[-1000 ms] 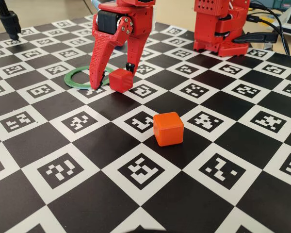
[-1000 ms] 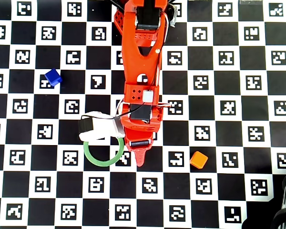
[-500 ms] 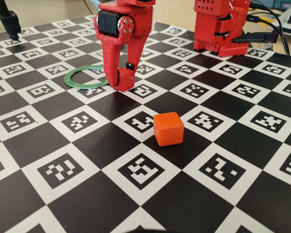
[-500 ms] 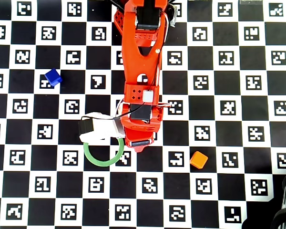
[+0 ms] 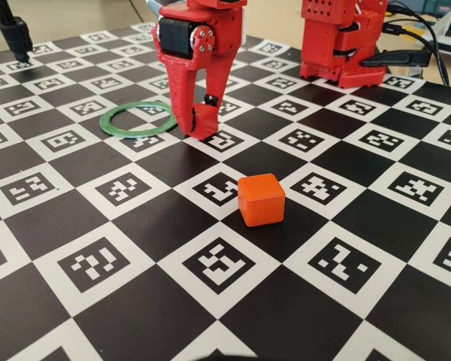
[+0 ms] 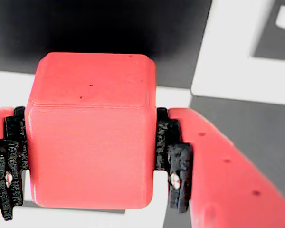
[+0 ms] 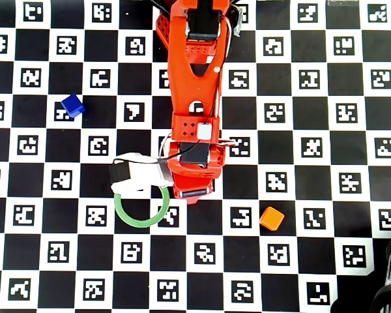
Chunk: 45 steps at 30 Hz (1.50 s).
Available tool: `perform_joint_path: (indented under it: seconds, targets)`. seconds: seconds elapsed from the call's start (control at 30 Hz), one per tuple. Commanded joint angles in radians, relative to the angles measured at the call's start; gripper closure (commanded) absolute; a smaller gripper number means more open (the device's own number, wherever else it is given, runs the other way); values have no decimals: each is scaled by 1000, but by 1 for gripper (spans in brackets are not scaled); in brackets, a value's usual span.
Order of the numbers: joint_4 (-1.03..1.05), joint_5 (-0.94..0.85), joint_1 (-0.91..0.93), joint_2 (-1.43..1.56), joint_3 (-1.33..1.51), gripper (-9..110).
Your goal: Grab the red cube then put it in the green circle then put the blue cube on top and finally the orange cube on top
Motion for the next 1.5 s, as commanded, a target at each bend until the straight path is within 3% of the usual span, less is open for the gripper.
perform_joint_path:
  seconds: [0.0, 0.7, 1.2, 1.47]
  targets:
    - [91, 12, -15, 156, -130, 99]
    - [497, 44, 51, 175, -545, 100]
    - [517, 8, 187, -52, -781, 100]
    - [377, -34, 224, -69, -672, 100]
